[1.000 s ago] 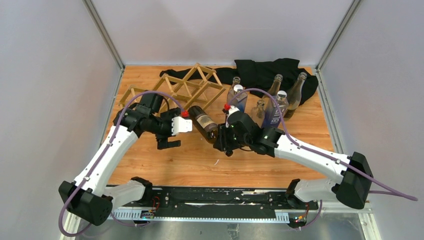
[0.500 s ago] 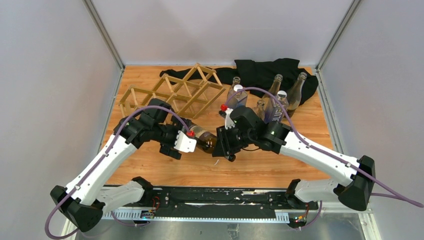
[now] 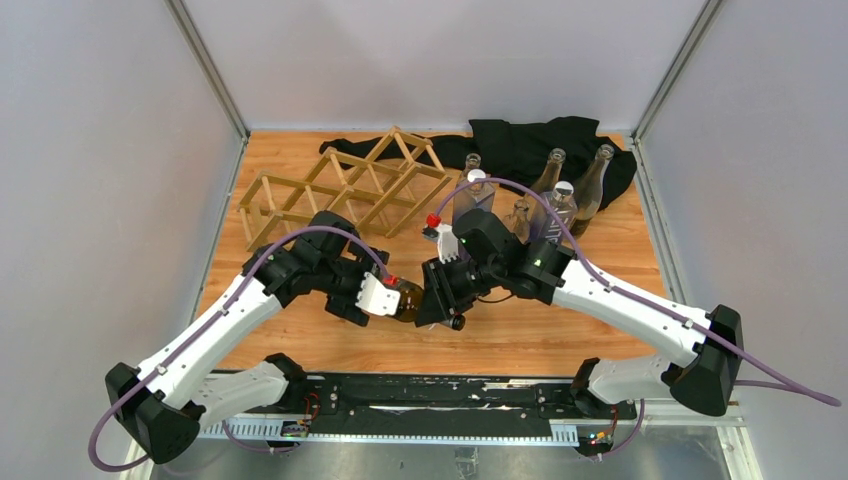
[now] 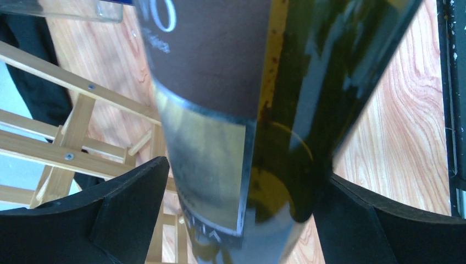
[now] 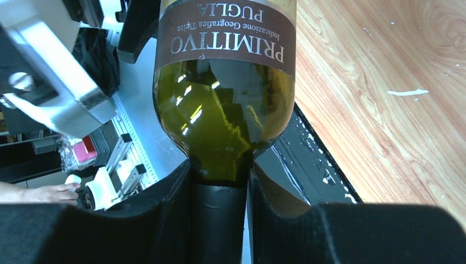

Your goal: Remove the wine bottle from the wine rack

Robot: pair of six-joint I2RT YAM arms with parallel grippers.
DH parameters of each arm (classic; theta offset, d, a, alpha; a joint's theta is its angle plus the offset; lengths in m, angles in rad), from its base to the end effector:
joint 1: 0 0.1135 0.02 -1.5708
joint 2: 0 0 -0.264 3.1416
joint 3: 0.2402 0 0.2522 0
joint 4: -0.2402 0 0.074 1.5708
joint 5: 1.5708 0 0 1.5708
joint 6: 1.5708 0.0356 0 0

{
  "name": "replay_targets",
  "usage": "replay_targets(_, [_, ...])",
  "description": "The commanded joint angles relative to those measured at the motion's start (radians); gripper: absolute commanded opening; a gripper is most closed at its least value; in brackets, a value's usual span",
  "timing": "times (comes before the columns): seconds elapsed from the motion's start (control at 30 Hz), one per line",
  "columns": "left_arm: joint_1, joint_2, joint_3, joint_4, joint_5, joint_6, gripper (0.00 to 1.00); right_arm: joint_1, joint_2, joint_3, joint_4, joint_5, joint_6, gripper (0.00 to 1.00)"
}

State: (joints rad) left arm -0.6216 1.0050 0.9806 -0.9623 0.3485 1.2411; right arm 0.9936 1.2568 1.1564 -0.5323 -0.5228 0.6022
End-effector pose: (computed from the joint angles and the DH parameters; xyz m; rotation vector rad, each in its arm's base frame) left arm 0.1426 -0.1171 0.3007 2.0668 1.3736 -0.1884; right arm 0.1339 0.2383 0.3377 -0.8152 2.3766 1.3683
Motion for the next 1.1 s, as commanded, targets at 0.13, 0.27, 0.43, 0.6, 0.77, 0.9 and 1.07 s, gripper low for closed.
replay_targets(0.13, [-0.020,-0.033,-0.044,0.121,-0.042,-0.049,0.28,0.016,-0.027,0.086,0.115,-0.056,-0.055,0.06])
replay_targets(0.27, [-0.019,-0.063,-0.064,0.258,-0.070,-0.207,0.00,0.008,-0.079,0.080,0.105,0.040,-0.069,0.63])
replay_targets(0.43, [-0.019,-0.112,-0.069,0.311,0.029,-0.402,0.00,0.008,-0.223,-0.040,0.236,0.169,-0.034,0.88])
replay_targets(0.6, [-0.018,-0.105,-0.023,0.322,0.141,-0.625,0.00,0.007,-0.372,-0.095,0.271,0.327,-0.054,0.96])
replay_targets(0.77, [-0.019,-0.095,0.017,0.363,0.251,-0.811,0.00,0.007,-0.441,-0.107,0.336,0.438,-0.065,0.98])
replay_targets(0.9, [-0.019,-0.065,0.062,0.365,0.306,-0.880,0.00,0.007,-0.412,-0.090,0.376,0.455,-0.098,0.89])
replay_targets(1.07, [-0.018,-0.041,0.109,0.334,0.326,-0.881,0.00,0.007,-0.370,-0.097,0.482,0.507,-0.117,0.83])
